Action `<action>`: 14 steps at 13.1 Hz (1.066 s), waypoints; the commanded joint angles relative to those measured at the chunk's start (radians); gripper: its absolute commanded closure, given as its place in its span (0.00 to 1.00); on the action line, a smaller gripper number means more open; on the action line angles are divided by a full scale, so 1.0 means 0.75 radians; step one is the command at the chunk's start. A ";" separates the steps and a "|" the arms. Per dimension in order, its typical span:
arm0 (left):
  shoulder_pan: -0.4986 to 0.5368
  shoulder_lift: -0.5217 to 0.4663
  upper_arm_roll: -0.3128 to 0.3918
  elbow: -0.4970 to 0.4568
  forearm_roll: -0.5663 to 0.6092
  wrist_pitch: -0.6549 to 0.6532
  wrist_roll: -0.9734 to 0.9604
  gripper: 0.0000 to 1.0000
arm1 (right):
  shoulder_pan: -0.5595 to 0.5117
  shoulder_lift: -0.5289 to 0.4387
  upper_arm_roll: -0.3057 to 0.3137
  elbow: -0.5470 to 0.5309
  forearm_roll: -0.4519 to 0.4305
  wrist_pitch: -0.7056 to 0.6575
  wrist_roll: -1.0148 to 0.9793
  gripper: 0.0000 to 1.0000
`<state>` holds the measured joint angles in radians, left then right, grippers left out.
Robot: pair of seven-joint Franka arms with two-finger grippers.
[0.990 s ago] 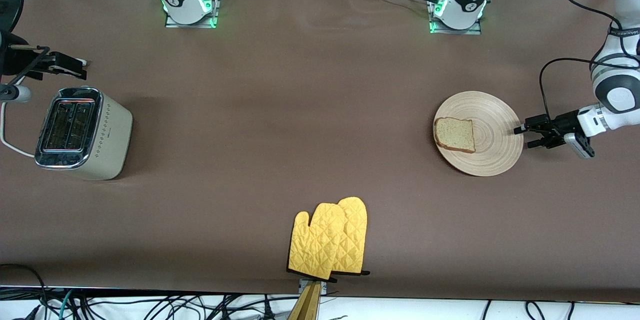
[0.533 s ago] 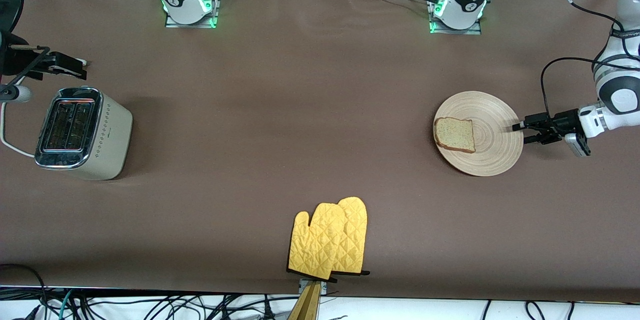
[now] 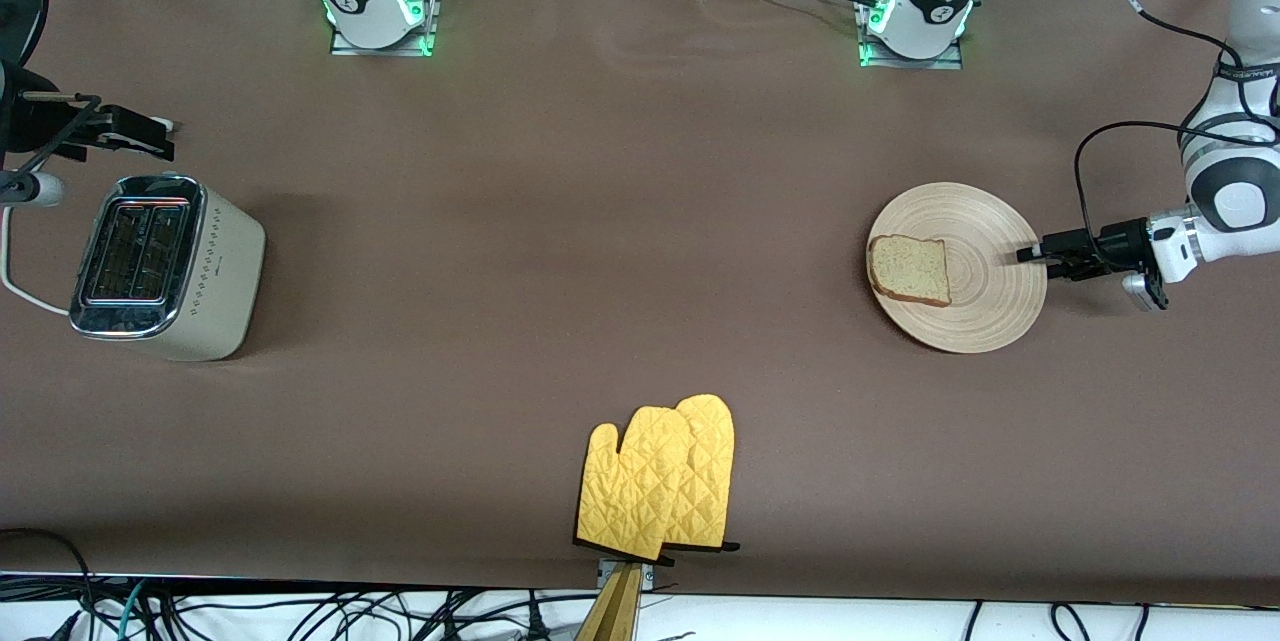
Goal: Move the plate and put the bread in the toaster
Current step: 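Lower the left gripper and close it on the plate rim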
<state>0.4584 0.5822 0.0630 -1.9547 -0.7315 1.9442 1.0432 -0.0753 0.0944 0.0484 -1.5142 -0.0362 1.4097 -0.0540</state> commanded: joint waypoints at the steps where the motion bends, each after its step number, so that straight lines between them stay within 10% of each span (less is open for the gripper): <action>1: 0.000 0.009 0.006 0.017 -0.041 -0.058 -0.096 0.00 | -0.010 0.013 0.001 0.033 0.022 -0.008 -0.008 0.00; 14: -0.006 0.068 0.008 0.017 -0.094 -0.081 -0.141 0.48 | -0.010 0.015 -0.001 0.035 0.022 -0.006 -0.008 0.00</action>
<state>0.4583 0.6209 0.0633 -1.9548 -0.7710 1.8986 0.9391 -0.0757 0.0954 0.0480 -1.5142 -0.0362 1.4102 -0.0541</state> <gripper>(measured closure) 0.419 0.000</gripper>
